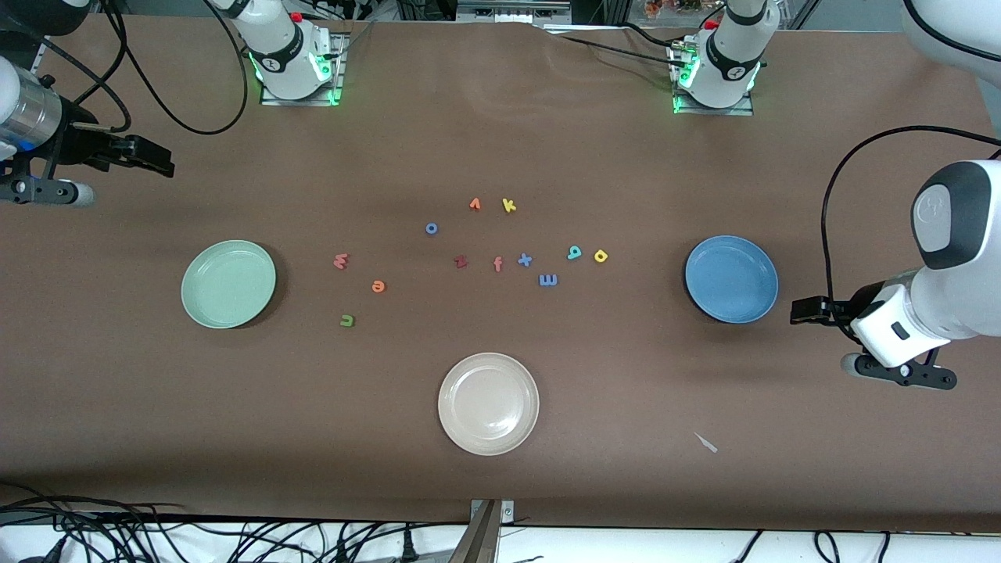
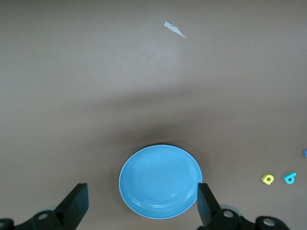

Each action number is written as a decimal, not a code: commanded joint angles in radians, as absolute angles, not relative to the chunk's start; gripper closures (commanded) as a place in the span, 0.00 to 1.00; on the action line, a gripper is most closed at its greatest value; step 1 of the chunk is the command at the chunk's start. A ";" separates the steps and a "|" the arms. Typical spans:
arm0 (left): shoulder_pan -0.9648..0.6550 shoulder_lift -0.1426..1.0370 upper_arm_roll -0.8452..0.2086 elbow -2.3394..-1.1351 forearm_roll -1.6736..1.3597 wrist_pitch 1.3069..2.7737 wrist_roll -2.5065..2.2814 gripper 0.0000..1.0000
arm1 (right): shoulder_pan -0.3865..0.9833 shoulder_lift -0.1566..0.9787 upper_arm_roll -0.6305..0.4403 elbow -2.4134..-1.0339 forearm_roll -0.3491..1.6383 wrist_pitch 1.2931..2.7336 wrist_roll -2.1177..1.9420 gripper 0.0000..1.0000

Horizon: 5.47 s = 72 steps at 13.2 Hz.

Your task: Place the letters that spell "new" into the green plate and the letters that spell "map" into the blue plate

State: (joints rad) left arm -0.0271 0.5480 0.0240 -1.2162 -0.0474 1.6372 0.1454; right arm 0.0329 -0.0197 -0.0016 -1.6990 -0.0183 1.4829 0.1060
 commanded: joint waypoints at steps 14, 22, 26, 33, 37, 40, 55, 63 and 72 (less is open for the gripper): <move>-0.032 0.538 0.028 -1.215 -0.026 1.637 0.155 0.00 | 0.029 -0.012 0.002 -1.681 -0.003 1.465 0.104 0.00; -0.034 0.538 0.029 -1.215 -0.026 1.637 0.155 0.00 | 0.029 -0.012 0.002 -1.681 -0.005 1.460 0.106 0.00; -0.032 0.538 0.029 -1.215 -0.026 1.637 0.156 0.00 | 0.029 -0.012 0.002 -1.683 -0.003 1.460 0.107 0.00; -0.034 0.538 0.028 -1.215 -0.026 1.637 0.156 0.00 | 0.031 -0.012 0.005 -1.692 -0.002 1.483 0.106 0.00; -0.034 0.537 0.023 -1.213 -0.043 1.637 0.163 0.00 | 0.075 -0.002 0.021 -1.706 0.000 1.540 0.129 0.00; -0.031 0.537 0.018 -1.215 -0.037 1.637 0.155 0.00 | 0.124 0.082 0.023 -1.700 0.009 1.560 0.126 0.00; -0.083 0.538 0.009 -1.238 -0.048 1.631 0.146 0.00 | 0.273 0.239 0.032 -2.251 0.018 2.506 0.655 0.00; -0.135 0.538 -0.147 -1.469 -0.092 1.685 -0.242 0.00 | 0.273 0.376 0.067 -2.290 0.018 2.683 0.724 0.01; -0.123 0.468 -0.296 -1.948 -0.106 2.165 -0.399 0.04 | 0.270 0.400 0.066 -2.289 0.018 2.681 0.707 0.43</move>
